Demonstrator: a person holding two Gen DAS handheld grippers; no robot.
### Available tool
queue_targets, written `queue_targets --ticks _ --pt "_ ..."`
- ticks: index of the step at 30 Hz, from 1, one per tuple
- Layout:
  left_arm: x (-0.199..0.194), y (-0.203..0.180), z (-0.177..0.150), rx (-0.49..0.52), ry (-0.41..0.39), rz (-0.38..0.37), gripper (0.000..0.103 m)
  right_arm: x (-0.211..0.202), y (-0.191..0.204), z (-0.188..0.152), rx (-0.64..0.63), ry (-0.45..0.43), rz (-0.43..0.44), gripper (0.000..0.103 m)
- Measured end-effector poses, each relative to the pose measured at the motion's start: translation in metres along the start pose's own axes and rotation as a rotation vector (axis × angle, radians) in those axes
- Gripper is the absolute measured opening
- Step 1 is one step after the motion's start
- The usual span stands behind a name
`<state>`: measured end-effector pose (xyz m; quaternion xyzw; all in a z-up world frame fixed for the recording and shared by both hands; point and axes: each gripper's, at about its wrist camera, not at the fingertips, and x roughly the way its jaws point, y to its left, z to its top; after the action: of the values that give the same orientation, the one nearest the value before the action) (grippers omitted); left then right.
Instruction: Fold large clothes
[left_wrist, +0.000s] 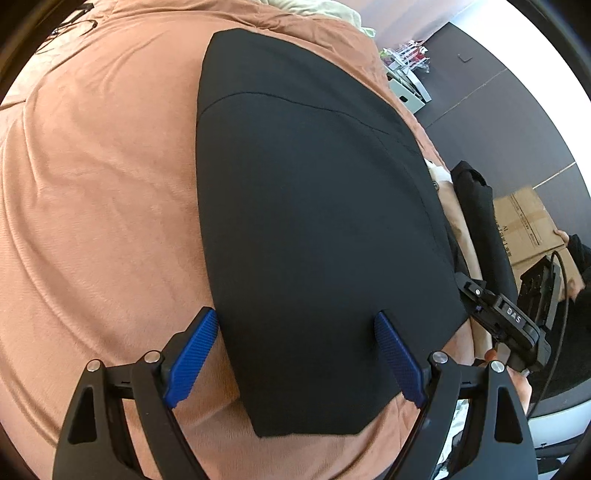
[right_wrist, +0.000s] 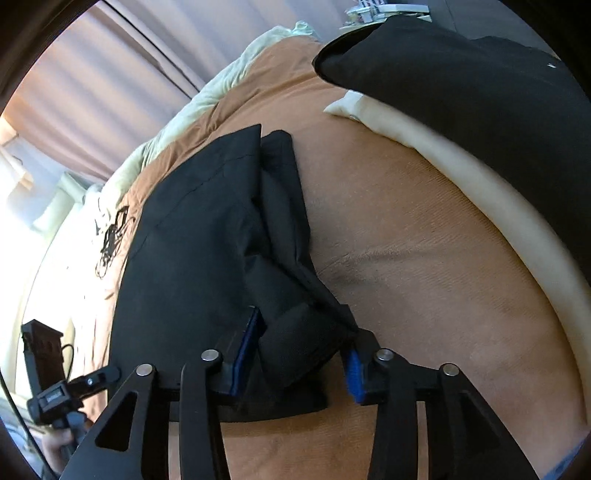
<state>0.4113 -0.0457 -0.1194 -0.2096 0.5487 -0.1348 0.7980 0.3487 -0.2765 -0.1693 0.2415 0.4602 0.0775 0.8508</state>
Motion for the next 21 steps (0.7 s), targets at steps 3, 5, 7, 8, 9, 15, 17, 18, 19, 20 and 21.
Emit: queue_targets --ticks 3,5,7,8,9,15,17,18,19,20,21 --pt "0.005 0.006 0.0 -0.012 0.002 -0.013 0.088 0.003 -0.002 0.0 -0.005 0.029 0.023 0.044" --pt "0.012 0.013 0.0 -0.042 0.016 -0.051 0.088 0.007 -0.003 0.0 -0.007 0.054 0.05 0.044" --pt "0.016 0.021 -0.002 -0.076 0.023 -0.09 0.088 0.013 -0.003 -0.001 -0.004 0.072 0.068 0.044" --pt "0.016 0.022 -0.002 -0.08 0.018 -0.101 0.086 0.016 -0.004 -0.001 0.003 0.08 0.077 0.044" --pt "0.016 0.022 -0.002 -0.076 0.015 -0.106 0.082 0.019 -0.005 -0.001 0.015 0.09 0.094 0.039" --pt "0.006 0.021 -0.003 -0.027 0.005 -0.093 0.044 0.029 -0.005 -0.005 0.046 0.13 0.188 0.026" --pt "-0.002 0.021 -0.002 -0.023 -0.008 -0.104 0.034 0.029 0.002 -0.006 0.032 0.132 0.2 0.025" --pt "-0.007 0.022 -0.001 -0.021 -0.015 -0.11 0.031 0.028 0.007 -0.007 0.021 0.133 0.204 0.024" --pt "-0.013 0.023 0.0 -0.024 -0.023 -0.118 0.03 0.028 0.01 -0.007 0.015 0.135 0.206 0.024" --pt "-0.02 0.026 0.0 -0.029 -0.03 -0.13 0.028 0.028 0.016 -0.008 0.005 0.14 0.207 0.024" --pt "-0.026 0.028 0.001 -0.032 -0.032 -0.137 0.027 0.029 0.02 -0.009 0.0 0.146 0.211 0.023"
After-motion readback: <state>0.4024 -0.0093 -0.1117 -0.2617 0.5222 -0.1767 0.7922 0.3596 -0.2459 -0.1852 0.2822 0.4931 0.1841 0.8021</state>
